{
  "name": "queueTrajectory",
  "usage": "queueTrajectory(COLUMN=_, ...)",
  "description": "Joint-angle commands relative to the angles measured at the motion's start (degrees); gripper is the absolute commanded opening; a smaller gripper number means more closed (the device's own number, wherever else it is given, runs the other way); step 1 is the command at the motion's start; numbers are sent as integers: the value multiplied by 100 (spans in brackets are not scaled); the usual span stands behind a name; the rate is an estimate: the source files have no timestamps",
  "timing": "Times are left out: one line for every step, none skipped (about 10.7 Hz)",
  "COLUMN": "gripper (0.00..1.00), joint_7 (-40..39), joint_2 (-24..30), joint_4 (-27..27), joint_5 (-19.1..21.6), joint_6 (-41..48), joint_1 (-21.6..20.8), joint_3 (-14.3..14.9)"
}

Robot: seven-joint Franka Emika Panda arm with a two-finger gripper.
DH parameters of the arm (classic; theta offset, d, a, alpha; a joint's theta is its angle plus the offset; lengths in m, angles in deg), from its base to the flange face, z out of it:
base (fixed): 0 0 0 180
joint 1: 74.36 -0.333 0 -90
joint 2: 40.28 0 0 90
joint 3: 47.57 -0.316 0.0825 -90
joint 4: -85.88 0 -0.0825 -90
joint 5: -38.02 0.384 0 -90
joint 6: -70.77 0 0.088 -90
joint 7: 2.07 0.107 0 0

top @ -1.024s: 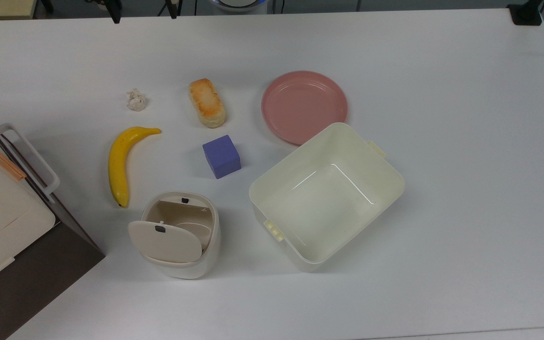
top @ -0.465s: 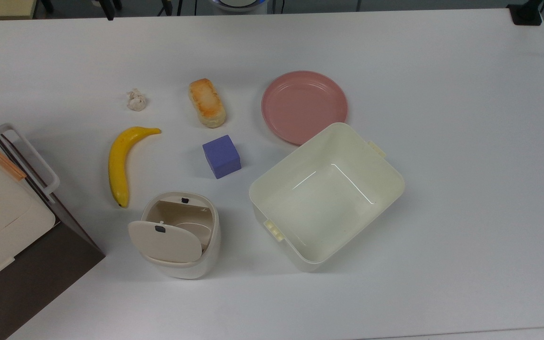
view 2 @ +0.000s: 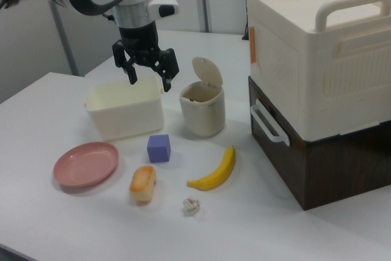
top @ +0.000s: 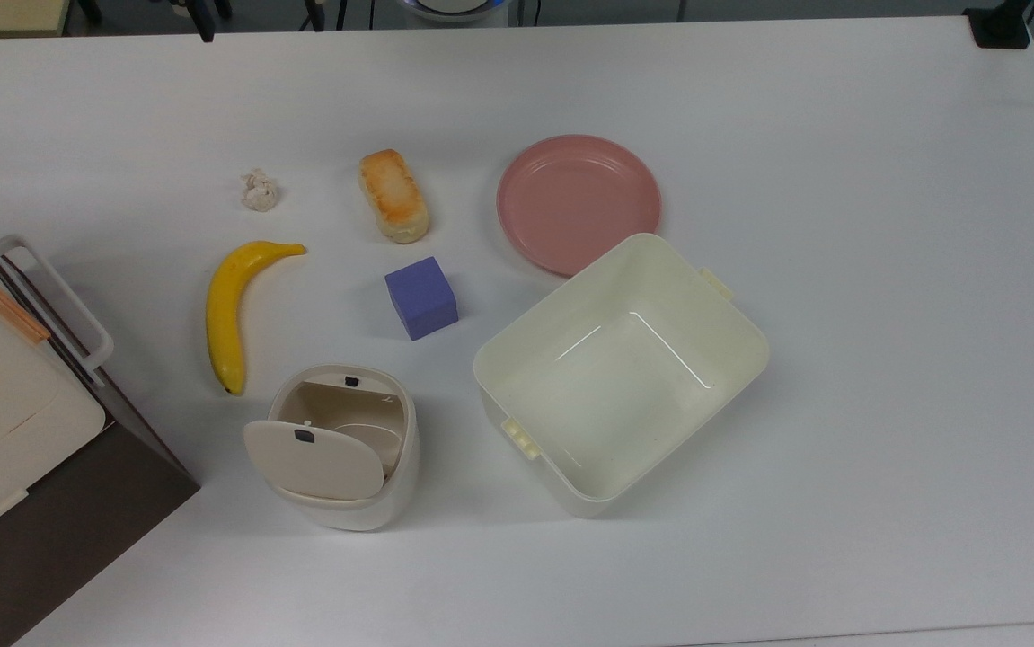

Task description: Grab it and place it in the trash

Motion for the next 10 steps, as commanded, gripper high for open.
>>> queueTrajectory(gripper=100, joint_7=-520, joint_2=46, joint_4=83, joint_5=-153, joint_6=452, joint_1=-50, joint_3=84)
queueTrajectory(gripper=100, joint_7=-617, joint_2=55, joint_4=83, joint_5=-127, joint_6=506, joint_1=-41, joint_3=118)
queueTrajectory(gripper=100, joint_7=-636, joint_2=64, joint_4=83, joint_5=-101, joint_6=506, joint_1=-32, joint_3=197)
queueTrajectory(gripper=100, joint_7=-584, joint_2=64, joint_4=83, joint_5=-83, joint_6=489, joint_1=-41, joint_3=207)
queueTrajectory(gripper=100, joint_7=-426, joint_2=64, joint_4=83, joint_5=-83, joint_6=489, joint_1=-76, joint_3=198)
queueTrajectory(gripper=100, joint_7=-112, joint_2=46, joint_4=83, joint_5=-83, joint_6=454, joint_1=-85, joint_3=189)
queueTrajectory(gripper=100, joint_7=231, joint_2=46, joint_4=83, joint_5=-83, joint_6=427, joint_1=-94, joint_3=180)
queueTrajectory(gripper=100, joint_7=521, joint_2=29, joint_4=83, joint_5=-83, joint_6=410, joint_1=-103, joint_3=163)
queueTrajectory(gripper=100, joint_7=646, joint_2=20, joint_4=83, joint_5=-48, joint_6=401, joint_1=-111, joint_3=154)
queueTrajectory(gripper=100, joint_7=682, joint_2=37, joint_4=91, joint_5=-39, joint_6=401, joint_1=-111, joint_3=154)
